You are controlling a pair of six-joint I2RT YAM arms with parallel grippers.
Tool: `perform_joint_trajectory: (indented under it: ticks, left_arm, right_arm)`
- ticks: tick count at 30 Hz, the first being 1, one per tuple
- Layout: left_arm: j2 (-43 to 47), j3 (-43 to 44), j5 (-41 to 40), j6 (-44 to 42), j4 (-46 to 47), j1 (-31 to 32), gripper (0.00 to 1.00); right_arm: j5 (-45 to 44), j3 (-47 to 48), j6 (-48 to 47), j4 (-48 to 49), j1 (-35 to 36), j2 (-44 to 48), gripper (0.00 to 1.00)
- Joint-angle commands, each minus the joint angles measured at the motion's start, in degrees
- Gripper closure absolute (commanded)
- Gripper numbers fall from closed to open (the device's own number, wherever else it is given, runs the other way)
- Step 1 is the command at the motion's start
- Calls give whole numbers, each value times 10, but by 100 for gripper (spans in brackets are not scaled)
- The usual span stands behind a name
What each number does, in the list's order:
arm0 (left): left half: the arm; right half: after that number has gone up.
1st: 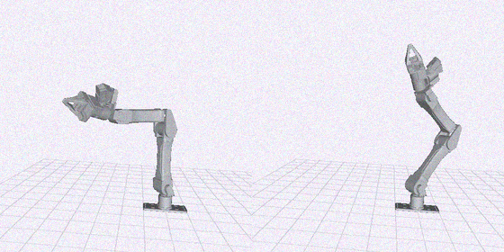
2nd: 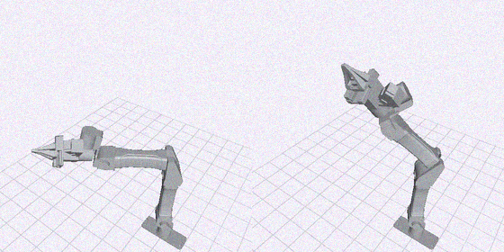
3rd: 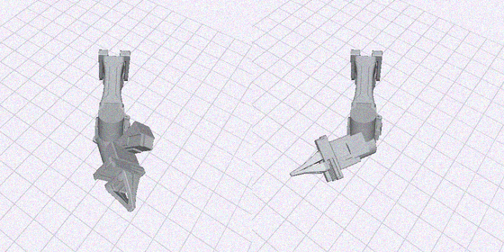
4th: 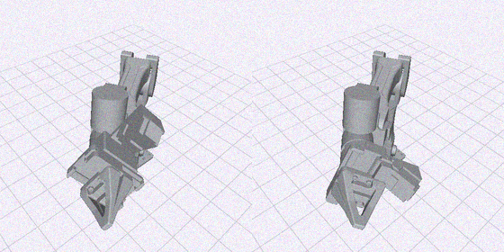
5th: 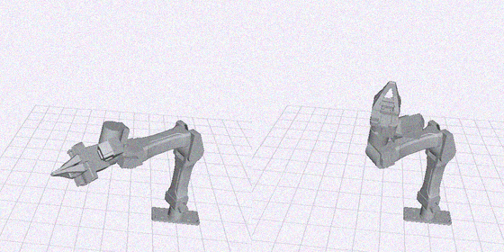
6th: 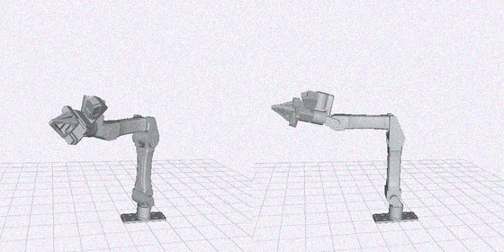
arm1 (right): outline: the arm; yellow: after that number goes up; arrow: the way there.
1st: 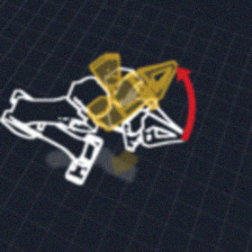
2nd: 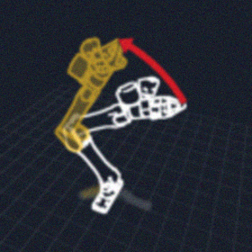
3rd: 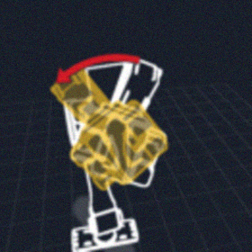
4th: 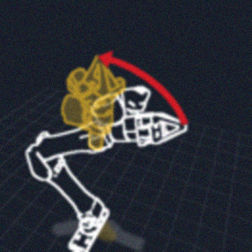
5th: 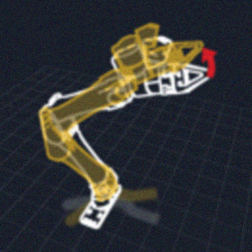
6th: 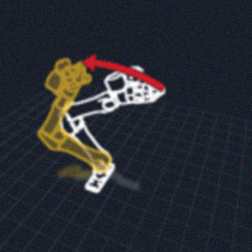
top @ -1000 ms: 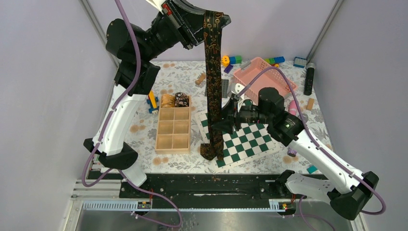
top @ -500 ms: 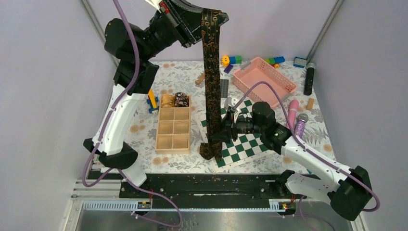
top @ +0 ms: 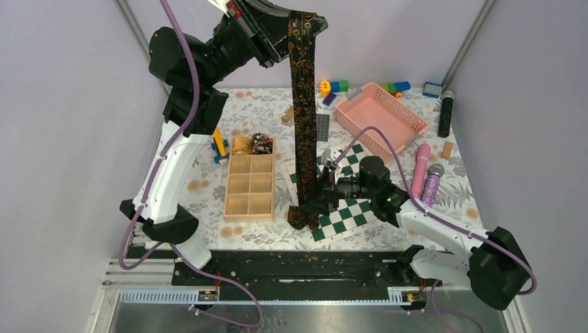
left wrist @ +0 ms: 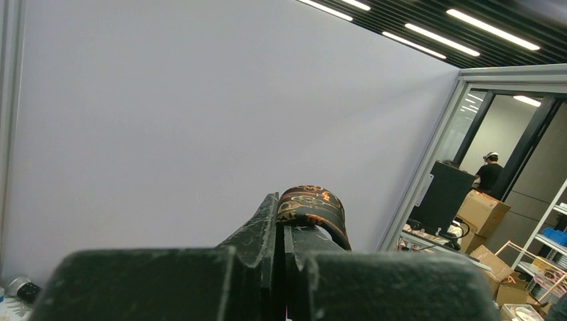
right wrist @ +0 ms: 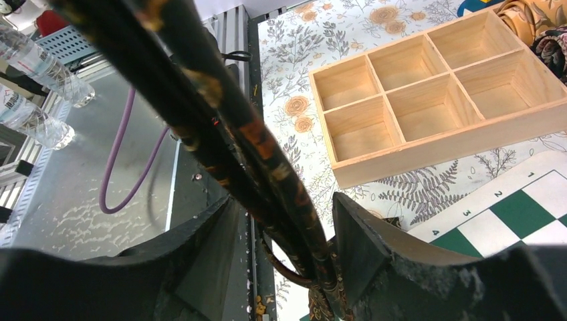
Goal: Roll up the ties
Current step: Flatten out the tie at the center of the board.
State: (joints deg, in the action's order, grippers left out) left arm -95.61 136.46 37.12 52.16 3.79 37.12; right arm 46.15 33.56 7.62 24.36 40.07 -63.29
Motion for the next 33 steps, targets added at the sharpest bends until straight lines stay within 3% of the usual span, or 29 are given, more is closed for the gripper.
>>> perform_joint_trajectory:
  ticks: [1, 18, 29, 31, 33]
  left_arm:
    - [8, 14, 8, 11, 30, -4, 100]
    - [10, 7, 11, 19, 41, -10, 100]
    - [9, 7, 9, 22, 46, -13, 100]
    - [9, 7, 11, 20, 45, -14, 100]
    - [10, 6, 9, 17, 41, -16, 100]
  right_arm:
    - [17, -5, 11, 66, -3, -20, 40]
    - [13, -82, 25, 123, -4, -31, 37]
    - [14, -87, 33, 156, -4, -79, 51]
    - [15, -86, 32, 154, -4, -83, 58]
    - [11, -78, 33, 121, -4, -78, 72]
